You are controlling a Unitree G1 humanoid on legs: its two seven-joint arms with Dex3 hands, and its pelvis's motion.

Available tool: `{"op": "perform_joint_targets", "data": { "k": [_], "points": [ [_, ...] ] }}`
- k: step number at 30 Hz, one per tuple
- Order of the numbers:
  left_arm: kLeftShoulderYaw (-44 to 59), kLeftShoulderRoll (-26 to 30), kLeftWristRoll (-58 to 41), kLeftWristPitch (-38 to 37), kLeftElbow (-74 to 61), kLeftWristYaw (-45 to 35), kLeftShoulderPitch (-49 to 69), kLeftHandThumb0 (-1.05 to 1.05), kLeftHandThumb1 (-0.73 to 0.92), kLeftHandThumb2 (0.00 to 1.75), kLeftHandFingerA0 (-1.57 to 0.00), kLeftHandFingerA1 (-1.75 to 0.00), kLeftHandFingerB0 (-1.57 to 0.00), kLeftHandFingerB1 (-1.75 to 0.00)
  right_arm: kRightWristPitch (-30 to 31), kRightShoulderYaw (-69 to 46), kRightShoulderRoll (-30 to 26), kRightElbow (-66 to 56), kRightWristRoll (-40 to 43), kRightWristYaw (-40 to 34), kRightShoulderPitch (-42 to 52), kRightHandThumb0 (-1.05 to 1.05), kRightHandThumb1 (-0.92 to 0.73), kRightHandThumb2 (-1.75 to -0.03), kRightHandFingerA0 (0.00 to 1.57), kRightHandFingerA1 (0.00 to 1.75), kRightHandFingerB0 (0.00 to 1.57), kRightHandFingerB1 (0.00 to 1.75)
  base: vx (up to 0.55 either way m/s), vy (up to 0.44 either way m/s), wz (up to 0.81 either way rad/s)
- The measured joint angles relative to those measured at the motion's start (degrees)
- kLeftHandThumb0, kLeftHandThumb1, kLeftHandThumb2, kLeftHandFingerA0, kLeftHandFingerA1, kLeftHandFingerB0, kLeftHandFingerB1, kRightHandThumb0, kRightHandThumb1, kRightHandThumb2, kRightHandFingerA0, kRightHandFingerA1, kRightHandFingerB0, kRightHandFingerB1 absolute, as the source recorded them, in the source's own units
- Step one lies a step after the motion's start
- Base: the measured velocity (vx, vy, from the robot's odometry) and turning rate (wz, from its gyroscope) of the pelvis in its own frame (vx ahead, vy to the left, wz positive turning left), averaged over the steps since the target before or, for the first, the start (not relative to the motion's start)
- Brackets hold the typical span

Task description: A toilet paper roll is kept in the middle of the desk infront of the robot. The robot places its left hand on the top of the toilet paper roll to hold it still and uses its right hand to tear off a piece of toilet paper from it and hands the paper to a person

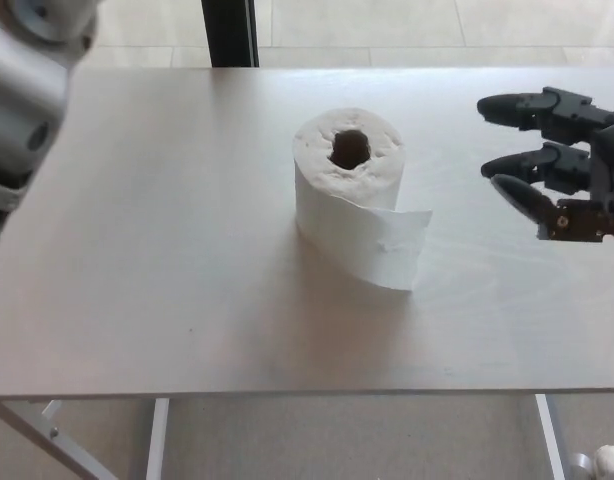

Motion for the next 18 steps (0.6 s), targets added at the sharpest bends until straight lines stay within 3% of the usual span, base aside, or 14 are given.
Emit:
{"op": "perform_joint_targets", "data": {
  "k": [6,7,8,9,11,12,13,14,15,16,17,18],
  "points": [
    [-5.6,-2.5,4.3,0.0,1.8,0.0,-2.0,-0.83,0.92,0.68,-0.3,-0.56,-0.3,-0.39,2.0,1.6,0.7,0.3,-2.1,-1.4,0.0,-0.64,-0.6,-0.59,0.49,0.53,0.44,0.36,0.0,0.0,0.0],
    [-6.5,-2.8,5.0,0.0,2.0,0.0,-2.4,-0.81,0.91,0.67,-0.33,-0.51,-0.33,-0.41,2.5,1.9,0.8,0.4,-2.5,-1.6,0.0,-0.66,-0.48,-0.85,0.44,0.59,0.37,0.48,0.0,0.0,0.0],
    [-7.4,-3.2,5.9,0.1,2.2,-0.1,-2.8,-0.82,0.92,0.69,-0.32,-0.5,-0.32,-0.4,2.9,2.0,0.8,0.5,-2.9,-1.9,0.0,-0.66,-0.47,-0.84,0.43,0.58,0.37,0.48,0.0,0.0,0.0],
    [-8.2,-3.5,6.6,0.1,2.3,-0.1,-3.1,-0.81,0.92,0.7,-0.74,-0.91,-0.32,-0.39,3.3,2.1,0.9,0.5,-3.3,-2.1,0.0,-0.65,-0.6,-0.59,0.49,0.5,0.44,0.35,0.0,0.0,0.0],
    [-10.1,-4.0,8.1,0.1,2.4,-0.2,-3.4,-0.83,0.92,0.7,-0.63,-0.68,-0.34,-0.39,3.9,2.2,0.9,0.6,-3.8,-2.4,0.1,-0.67,-0.59,-0.59,0.49,0.5,0.45,0.36,0.0,0.0,0.0],
    [-11.0,-4.1,9.0,0.1,2.5,-0.2,-3.5,-0.82,0.92,0.69,-0.4,-0.55,-0.35,-0.39,4.1,2.2,0.9,0.6,-4.0,-2.6,0.2,-0.66,-0.61,-0.59,0.48,0.47,0.44,0.35,0.0,0.0,0.0],
    [-11.7,-4.3,9.5,0.1,2.5,-0.3,-3.6,-0.81,0.92,0.68,-0.35,-0.48,-0.35,-0.38,4.3,2.2,0.9,0.6,-4.1,-2.7,0.3,-0.65,-0.61,-0.59,0.48,0.49,0.45,0.36,0.0,0.0,0.0],
    [-12.6,-4.6,10.4,0.1,2.6,-0.5,-3.6,-0.82,0.78,1.17,-0.33,-0.57,-0.26,-0.49,4.7,2.2,1.0,0.6,-4.4,-2.9,0.5,-0.65,-0.61,-0.59,0.48,0.47,0.44,0.36,0.0,0.0,0.0],
    [-13.3,-4.9,11.2,0.1,2.6,-0.5,-3.7,-0.82,0.78,1.17,-0.33,-0.57,-0.26,-0.49,4.9,2.3,1.0,0.6,-4.7,-3.1,0.6,-0.65,-0.61,-0.59,0.48,0.47,0.44,0.36,0.0,0.0,0.0],
    [-13.9,-5.2,11.8,0.1,2.7,-0.6,-3.7,-0.82,0.92,0.68,-0.36,-0.47,-0.37,-0.38,5.2,2.5,1.0,0.6,-5.0,-3.2,0.9,-0.66,-0.61,-0.59,0.49,0.48,0.46,0.37,0.0,0.0,0.0],
    [-14.5,-5.6,12.6,0.1,2.9,-0.6,-3.7,-0.85,0.77,1.17,-0.32,-0.57,-0.28,-0.49,5.4,2.7,1.0,0.4,-5.5,-3.4,1.3,-0.65,-0.6,-0.59,0.5,0.52,0.47,0.38,0.0,0.0,0.0],
    [-15.1,-6.0,13.3,0.1,3.0,-0.6,-3.7,-0.84,0.77,1.17,-0.34,-0.59,-0.25,-0.49,5.5,2.9,1.1,0.4,-5.8,-3.7,1.7,-0.65,-0.59,-0.58,0.51,0.54,0.48,0.38,0.0,0.0,0.0]
  ]
}}
